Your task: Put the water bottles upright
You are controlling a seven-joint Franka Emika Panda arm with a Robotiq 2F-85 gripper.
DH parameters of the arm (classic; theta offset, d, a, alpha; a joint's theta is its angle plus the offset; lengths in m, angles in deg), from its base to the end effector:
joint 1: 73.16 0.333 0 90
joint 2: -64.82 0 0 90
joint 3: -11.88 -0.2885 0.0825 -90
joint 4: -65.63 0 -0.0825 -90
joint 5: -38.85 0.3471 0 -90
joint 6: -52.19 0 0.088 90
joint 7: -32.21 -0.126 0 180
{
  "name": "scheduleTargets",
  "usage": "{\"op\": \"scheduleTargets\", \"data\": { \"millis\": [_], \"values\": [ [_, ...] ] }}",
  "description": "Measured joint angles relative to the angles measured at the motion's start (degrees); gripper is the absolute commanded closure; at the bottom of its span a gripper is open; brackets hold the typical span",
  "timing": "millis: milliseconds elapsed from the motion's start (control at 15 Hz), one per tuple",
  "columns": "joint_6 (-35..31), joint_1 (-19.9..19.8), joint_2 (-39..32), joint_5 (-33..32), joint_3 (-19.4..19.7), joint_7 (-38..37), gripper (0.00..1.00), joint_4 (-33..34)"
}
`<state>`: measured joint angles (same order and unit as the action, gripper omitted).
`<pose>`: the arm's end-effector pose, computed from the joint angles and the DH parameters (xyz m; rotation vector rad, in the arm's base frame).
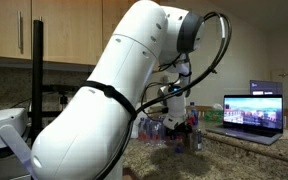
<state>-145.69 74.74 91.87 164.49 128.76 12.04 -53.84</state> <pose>0.4585 0.1553 0.2686 -1.0368 2.2997 0.1761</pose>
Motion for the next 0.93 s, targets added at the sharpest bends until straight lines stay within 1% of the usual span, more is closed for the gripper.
{"op": "scheduleTargets", "data": {
  "millis": [200, 467, 667, 733, 800, 867, 933],
  "values": [
    [0.0, 0.2, 4.0, 0.0, 0.0, 2.2, 0.00, 0.6],
    [0.1, 1.5, 9.5, 0.1, 0.8, 4.9, 0.00, 2.1],
    [0.1, 1.5, 12.1, 0.3, 1.2, 6.3, 0.00, 2.4],
    [0.1, 1.5, 12.7, 0.5, 1.4, 6.6, 0.05, 2.4],
    [0.1, 1.5, 13.0, 0.7, 1.6, 6.8, 0.21, 2.4],
    [0.0, 1.5, 13.0, 0.9, 2.0, 6.9, 0.29, 2.3],
    [0.0, 1.5, 13.0, 1.5, 2.2, 7.0, 0.31, 2.2]
  ]
}}
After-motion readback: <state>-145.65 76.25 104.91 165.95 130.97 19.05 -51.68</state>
